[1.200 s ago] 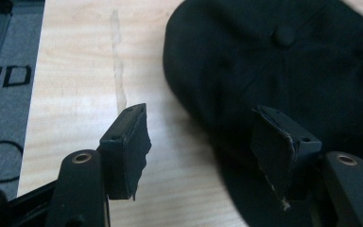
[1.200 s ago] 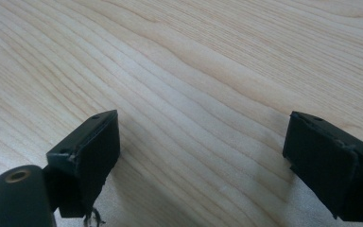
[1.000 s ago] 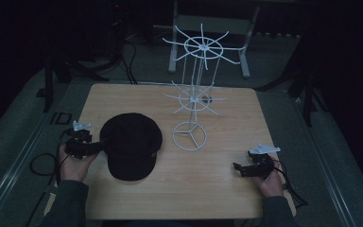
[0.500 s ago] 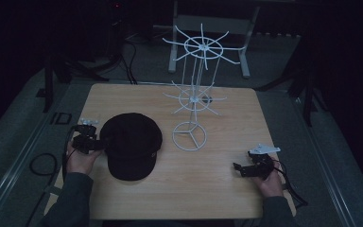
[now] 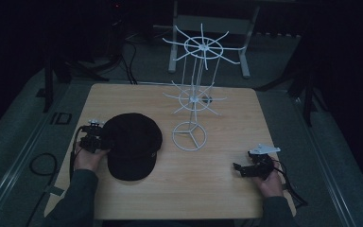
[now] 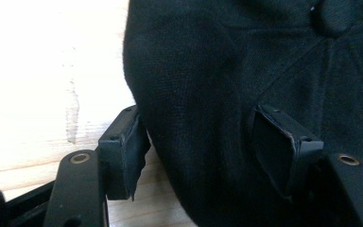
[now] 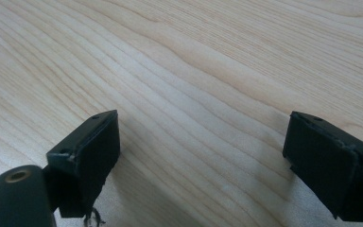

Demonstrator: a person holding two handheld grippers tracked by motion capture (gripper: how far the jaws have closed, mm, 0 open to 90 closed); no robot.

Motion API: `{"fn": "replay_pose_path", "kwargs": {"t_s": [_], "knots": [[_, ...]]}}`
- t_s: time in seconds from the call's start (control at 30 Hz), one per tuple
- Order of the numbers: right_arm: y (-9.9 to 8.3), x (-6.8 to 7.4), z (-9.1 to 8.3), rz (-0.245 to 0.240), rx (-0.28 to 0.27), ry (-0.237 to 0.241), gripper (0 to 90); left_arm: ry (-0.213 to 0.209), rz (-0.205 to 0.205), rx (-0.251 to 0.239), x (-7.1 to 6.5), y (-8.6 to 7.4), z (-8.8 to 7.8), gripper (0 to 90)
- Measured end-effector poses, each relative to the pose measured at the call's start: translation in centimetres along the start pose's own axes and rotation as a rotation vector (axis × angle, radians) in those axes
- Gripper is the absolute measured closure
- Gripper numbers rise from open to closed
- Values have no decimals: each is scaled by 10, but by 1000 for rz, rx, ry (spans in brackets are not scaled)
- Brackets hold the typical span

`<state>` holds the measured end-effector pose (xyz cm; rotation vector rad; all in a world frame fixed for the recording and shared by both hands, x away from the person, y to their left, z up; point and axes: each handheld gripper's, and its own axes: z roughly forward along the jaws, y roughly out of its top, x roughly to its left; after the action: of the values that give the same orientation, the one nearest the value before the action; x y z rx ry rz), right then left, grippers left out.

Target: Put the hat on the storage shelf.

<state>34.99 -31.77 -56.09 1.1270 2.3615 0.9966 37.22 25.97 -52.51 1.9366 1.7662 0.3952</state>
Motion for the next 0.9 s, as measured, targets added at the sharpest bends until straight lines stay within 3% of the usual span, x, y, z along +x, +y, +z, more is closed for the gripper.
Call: {"fn": "replay_pose_path", "kwargs": {"t_s": [0.33,0.53,0.87,0.9], "knots": [[0,0,0,-1,1,0,116,-66,-37,70,3,2,14,476],[0,0,0,-1,1,1,116,-62,-21,107,0,6,14,575],[0,0,0,-2,1,1,116,-81,-40,69,-3,7,11,719],[0,0,0,-2,1,1,116,-101,-42,48,-5,7,9,739]]}}
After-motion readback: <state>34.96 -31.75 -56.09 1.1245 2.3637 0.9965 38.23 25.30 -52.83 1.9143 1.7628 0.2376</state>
